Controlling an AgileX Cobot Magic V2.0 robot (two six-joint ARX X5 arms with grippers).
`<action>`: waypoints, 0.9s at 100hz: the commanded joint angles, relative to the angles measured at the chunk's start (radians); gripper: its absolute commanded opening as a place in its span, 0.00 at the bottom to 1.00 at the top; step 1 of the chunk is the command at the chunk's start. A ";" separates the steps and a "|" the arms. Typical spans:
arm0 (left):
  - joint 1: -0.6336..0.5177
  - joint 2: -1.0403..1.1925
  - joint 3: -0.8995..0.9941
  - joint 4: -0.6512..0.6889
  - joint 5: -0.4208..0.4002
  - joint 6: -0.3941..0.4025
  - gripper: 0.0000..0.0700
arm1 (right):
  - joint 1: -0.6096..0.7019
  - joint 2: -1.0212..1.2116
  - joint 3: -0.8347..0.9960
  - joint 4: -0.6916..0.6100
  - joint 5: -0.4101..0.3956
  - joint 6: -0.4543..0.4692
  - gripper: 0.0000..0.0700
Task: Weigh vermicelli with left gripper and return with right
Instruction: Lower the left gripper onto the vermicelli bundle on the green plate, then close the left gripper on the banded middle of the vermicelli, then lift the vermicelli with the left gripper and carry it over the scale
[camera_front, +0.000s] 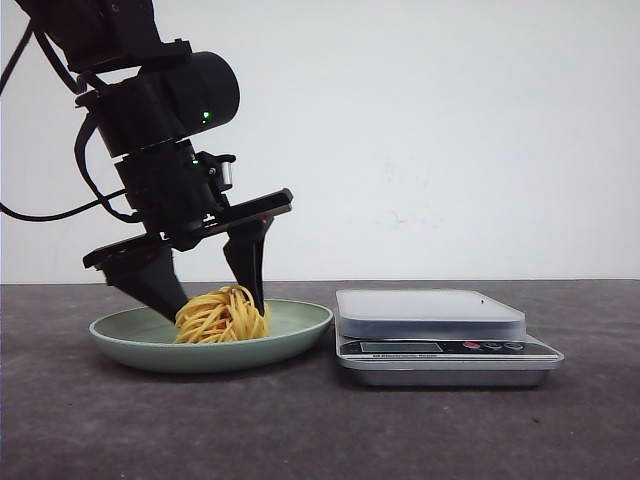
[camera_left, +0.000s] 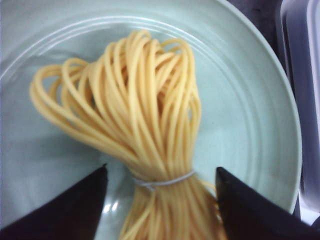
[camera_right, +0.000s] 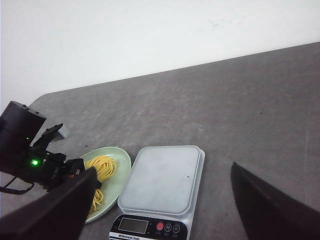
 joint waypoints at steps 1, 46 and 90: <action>-0.006 0.022 0.020 0.019 0.006 0.020 0.25 | 0.000 0.004 0.017 0.007 -0.004 -0.015 0.78; -0.006 -0.004 0.117 -0.085 0.013 0.074 0.01 | 0.000 0.004 0.017 0.002 -0.004 -0.023 0.78; -0.066 -0.063 0.299 0.056 0.392 -0.134 0.01 | 0.000 0.004 0.017 -0.018 -0.004 -0.027 0.78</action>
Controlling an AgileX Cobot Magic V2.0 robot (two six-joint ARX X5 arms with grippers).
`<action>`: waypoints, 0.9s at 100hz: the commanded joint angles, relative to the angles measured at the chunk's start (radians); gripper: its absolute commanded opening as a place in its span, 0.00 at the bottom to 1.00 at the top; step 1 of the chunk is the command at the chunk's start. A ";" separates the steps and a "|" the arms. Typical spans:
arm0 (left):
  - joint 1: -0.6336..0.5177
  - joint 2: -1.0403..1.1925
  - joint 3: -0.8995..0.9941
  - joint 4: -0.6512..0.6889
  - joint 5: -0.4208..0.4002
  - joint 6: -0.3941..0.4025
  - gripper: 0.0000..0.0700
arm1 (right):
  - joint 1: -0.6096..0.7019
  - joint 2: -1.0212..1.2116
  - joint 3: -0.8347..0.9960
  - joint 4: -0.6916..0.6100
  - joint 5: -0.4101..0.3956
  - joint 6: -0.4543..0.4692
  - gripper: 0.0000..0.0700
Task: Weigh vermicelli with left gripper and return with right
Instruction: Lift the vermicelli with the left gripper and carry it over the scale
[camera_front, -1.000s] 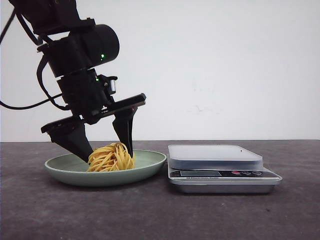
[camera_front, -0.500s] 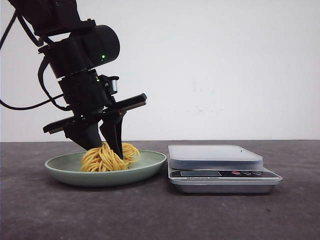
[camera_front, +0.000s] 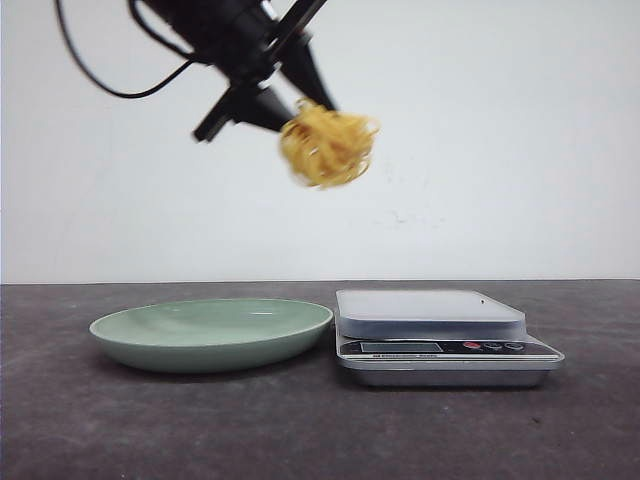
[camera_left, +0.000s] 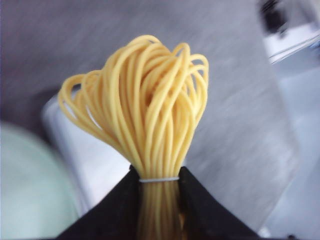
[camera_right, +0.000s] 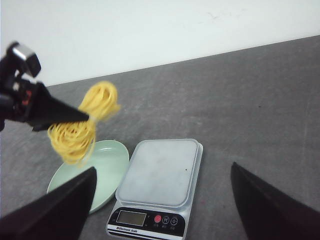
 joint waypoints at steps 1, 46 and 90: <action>-0.028 0.023 0.012 0.057 0.011 -0.082 0.01 | 0.000 0.004 0.017 0.009 -0.003 -0.010 0.78; -0.122 0.179 0.012 0.230 -0.128 -0.169 0.01 | 0.000 0.004 0.017 0.008 -0.004 -0.005 0.78; -0.137 0.326 0.012 0.236 -0.127 -0.180 0.01 | 0.000 0.004 0.017 -0.014 -0.004 -0.010 0.78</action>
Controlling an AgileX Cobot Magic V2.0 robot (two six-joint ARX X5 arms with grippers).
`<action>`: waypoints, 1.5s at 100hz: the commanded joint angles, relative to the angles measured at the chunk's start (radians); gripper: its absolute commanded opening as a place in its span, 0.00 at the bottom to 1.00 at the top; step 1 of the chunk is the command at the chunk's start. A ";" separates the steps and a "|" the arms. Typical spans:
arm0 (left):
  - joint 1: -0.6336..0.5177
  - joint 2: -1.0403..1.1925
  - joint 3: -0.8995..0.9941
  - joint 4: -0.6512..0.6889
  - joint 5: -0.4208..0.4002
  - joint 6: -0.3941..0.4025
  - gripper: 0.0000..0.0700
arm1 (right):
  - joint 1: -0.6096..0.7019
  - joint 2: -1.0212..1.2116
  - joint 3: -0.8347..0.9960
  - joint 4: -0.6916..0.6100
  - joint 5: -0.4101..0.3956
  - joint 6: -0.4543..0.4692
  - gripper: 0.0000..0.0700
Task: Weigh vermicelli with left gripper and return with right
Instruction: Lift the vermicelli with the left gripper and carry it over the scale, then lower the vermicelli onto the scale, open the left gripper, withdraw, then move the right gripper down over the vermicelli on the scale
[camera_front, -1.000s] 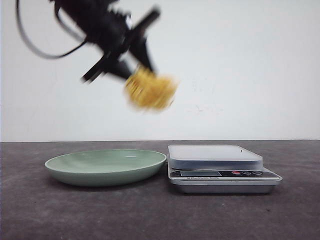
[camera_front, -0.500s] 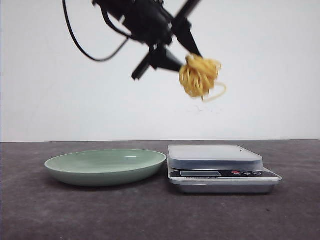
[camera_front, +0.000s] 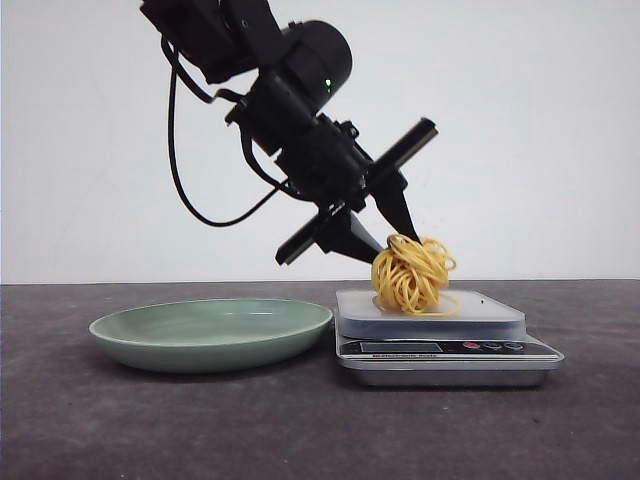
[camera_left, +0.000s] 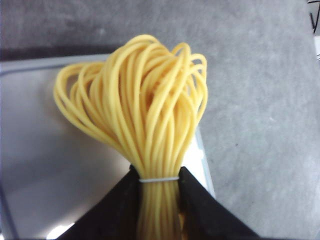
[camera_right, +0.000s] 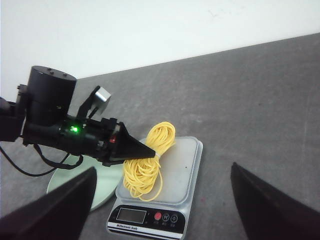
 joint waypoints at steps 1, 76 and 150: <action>-0.010 0.025 0.016 0.010 0.003 0.008 0.01 | 0.000 0.004 0.017 0.000 -0.004 -0.011 0.78; 0.047 -0.423 0.132 -0.245 -0.127 0.325 0.56 | 0.000 0.004 0.017 -0.016 -0.004 -0.048 0.78; 0.043 -1.373 -0.068 -0.771 -0.609 0.441 0.55 | 0.001 0.004 0.017 -0.029 -0.004 -0.077 0.78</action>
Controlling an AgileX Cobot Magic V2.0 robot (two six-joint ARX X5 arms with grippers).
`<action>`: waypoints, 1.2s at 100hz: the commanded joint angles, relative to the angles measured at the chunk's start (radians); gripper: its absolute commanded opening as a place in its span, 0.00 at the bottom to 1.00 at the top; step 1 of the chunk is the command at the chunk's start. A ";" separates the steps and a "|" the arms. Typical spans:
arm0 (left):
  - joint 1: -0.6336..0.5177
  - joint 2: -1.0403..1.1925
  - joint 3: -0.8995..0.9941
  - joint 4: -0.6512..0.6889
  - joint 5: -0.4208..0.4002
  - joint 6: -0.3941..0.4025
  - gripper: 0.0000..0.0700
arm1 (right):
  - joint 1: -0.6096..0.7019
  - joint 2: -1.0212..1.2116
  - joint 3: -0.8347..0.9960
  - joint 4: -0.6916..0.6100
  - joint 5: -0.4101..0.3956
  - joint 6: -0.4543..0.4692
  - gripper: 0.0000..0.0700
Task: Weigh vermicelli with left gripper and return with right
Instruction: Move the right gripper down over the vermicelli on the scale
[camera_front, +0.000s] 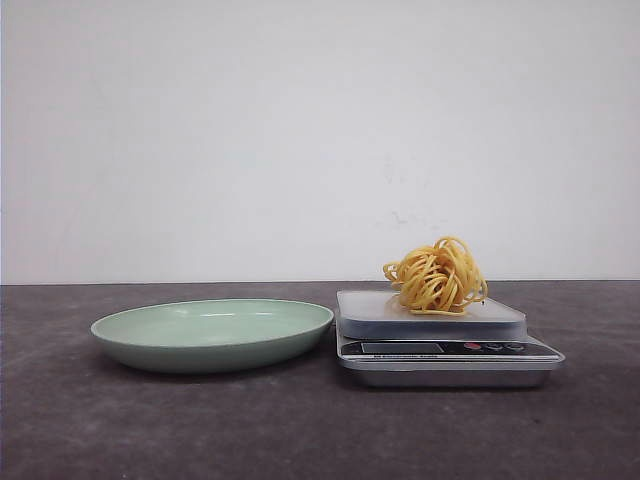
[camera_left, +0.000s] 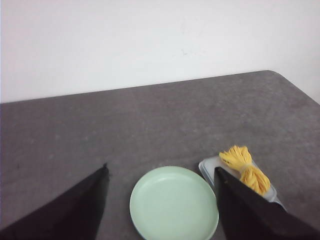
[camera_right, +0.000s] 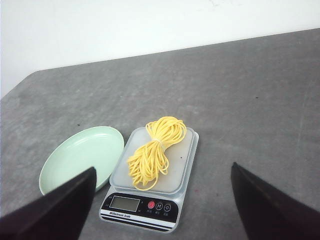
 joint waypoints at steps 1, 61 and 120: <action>-0.008 -0.095 -0.042 0.007 -0.014 -0.048 0.55 | 0.001 0.004 0.017 0.006 -0.004 -0.016 0.78; -0.004 -0.526 -0.523 -0.034 -0.053 -0.191 0.39 | 0.090 0.157 0.029 0.022 -0.025 0.006 0.78; -0.004 -0.525 -0.527 -0.037 -0.053 -0.191 0.39 | 0.440 0.904 0.396 0.040 0.174 0.083 0.78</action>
